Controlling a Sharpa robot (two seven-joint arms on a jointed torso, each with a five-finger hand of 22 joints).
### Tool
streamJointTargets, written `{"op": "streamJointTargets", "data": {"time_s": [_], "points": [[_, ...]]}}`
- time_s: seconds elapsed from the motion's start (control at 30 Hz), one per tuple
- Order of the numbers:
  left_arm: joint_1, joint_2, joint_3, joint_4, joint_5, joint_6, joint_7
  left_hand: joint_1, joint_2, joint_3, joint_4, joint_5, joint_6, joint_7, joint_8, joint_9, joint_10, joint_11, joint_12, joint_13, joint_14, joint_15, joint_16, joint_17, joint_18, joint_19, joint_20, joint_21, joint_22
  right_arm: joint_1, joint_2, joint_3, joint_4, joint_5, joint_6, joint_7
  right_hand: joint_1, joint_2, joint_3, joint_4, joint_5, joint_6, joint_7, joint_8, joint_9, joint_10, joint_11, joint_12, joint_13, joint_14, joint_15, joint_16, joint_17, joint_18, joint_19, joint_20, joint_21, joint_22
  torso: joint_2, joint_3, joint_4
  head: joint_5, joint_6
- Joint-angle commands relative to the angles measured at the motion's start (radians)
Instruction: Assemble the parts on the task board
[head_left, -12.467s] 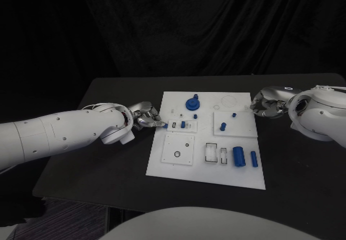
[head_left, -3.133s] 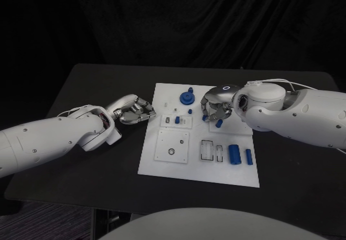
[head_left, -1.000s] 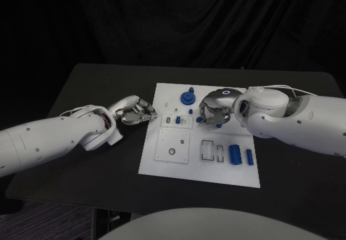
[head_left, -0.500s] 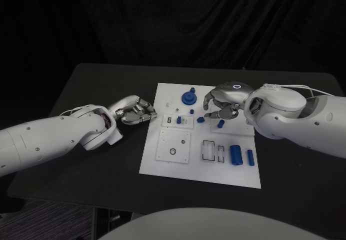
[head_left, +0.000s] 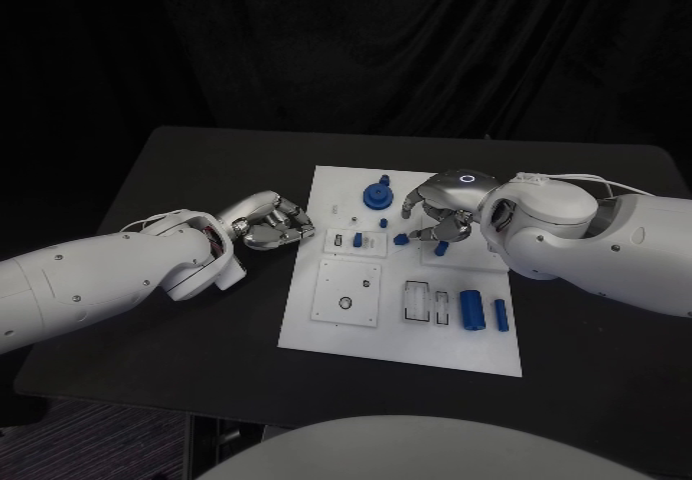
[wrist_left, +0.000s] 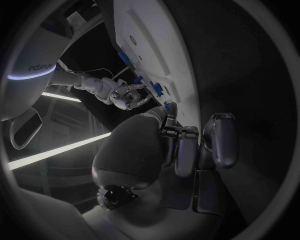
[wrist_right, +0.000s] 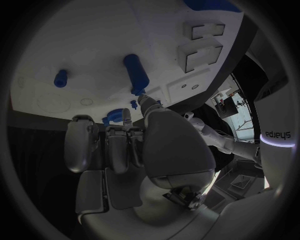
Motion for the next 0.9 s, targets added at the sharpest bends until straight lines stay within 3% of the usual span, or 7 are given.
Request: {"op": "streamJointTargets", "data": {"time_s": [0.03,0.3,0.37,0.73,0.9], "points": [[-0.003,0.002,0.001,0.000,0.009,0.012,0.006,-0.007,0.002,0.001,0.004,0.003,0.002,0.003,-0.003,-0.001,0.018,-0.006,-0.006,0.038,0.106,-0.002,0.003,0.263,0.002,-0.010,0.001,-0.008,0.180,-0.006,0.005,0.001,-0.008,-0.006,0.022,-0.018,0.007,0.000,0.003,-0.006,-0.004,-0.008,0.000,-0.005,-0.002,0.056,0.007,-0.005,0.211,0.095,0.007,-0.003,0.238,0.017,0.009,0.008,-0.007,0.189,0.000,0.0000,0.0029,-0.002,0.000],[-0.005,0.004,0.001,-0.003,0.009,0.018,0.004,-0.007,0.002,0.001,0.004,0.004,0.001,0.003,-0.003,-0.001,0.016,-0.006,-0.008,0.037,0.106,-0.002,0.003,0.263,0.003,-0.013,0.001,-0.014,0.178,-0.011,0.021,0.001,-0.028,-0.006,0.035,-0.011,0.002,0.003,0.002,-0.004,-0.007,-0.001,0.004,-0.004,-0.003,0.056,0.010,-0.004,0.212,0.094,0.009,-0.005,0.236,0.017,0.008,0.010,-0.010,0.188,-0.001,0.0009,0.0010,-0.004,0.000],[-0.006,0.005,0.001,-0.004,0.009,0.018,0.005,-0.007,0.002,0.001,0.004,0.004,0.001,0.003,-0.003,-0.001,0.016,-0.006,-0.008,0.037,0.106,-0.002,0.003,0.263,0.003,-0.013,0.001,-0.014,0.178,-0.013,0.026,0.001,-0.035,-0.006,0.039,-0.009,-0.004,0.004,0.000,-0.001,-0.025,0.004,0.007,-0.004,-0.006,0.056,0.013,-0.004,0.211,0.094,0.012,-0.007,0.235,0.017,0.007,0.012,-0.012,0.188,-0.001,0.0010,0.0005,-0.004,0.000],[-0.008,0.006,0.001,-0.006,0.009,0.021,0.003,-0.006,0.002,0.001,0.004,0.004,0.001,0.003,-0.004,-0.002,0.014,-0.006,-0.010,0.035,0.106,-0.002,0.003,0.263,0.005,-0.018,0.001,-0.020,0.176,-0.025,0.044,0.001,-0.051,-0.006,0.047,0.000,-0.004,0.003,-0.005,-0.005,-0.056,0.035,0.008,0.005,-0.007,0.057,0.015,-0.003,0.212,0.093,0.015,-0.007,0.235,0.018,0.006,0.016,-0.014,0.187,-0.001,-0.0017,-0.0002,-0.001,0.000],[-0.008,0.007,0.001,-0.006,0.009,0.022,0.003,-0.006,0.002,0.001,0.004,0.004,0.001,0.003,-0.004,-0.002,0.014,-0.006,-0.010,0.035,0.106,-0.002,0.003,0.263,0.005,-0.018,0.001,-0.020,0.176,-0.026,0.051,0.001,-0.053,-0.006,0.053,0.001,-0.007,0.001,-0.009,-0.005,-0.067,0.050,0.007,0.013,-0.003,0.057,0.016,-0.003,0.213,0.094,0.015,-0.006,0.236,0.018,0.006,0.016,-0.014,0.188,0.000,-0.0013,0.0003,0.000,0.000]]}}
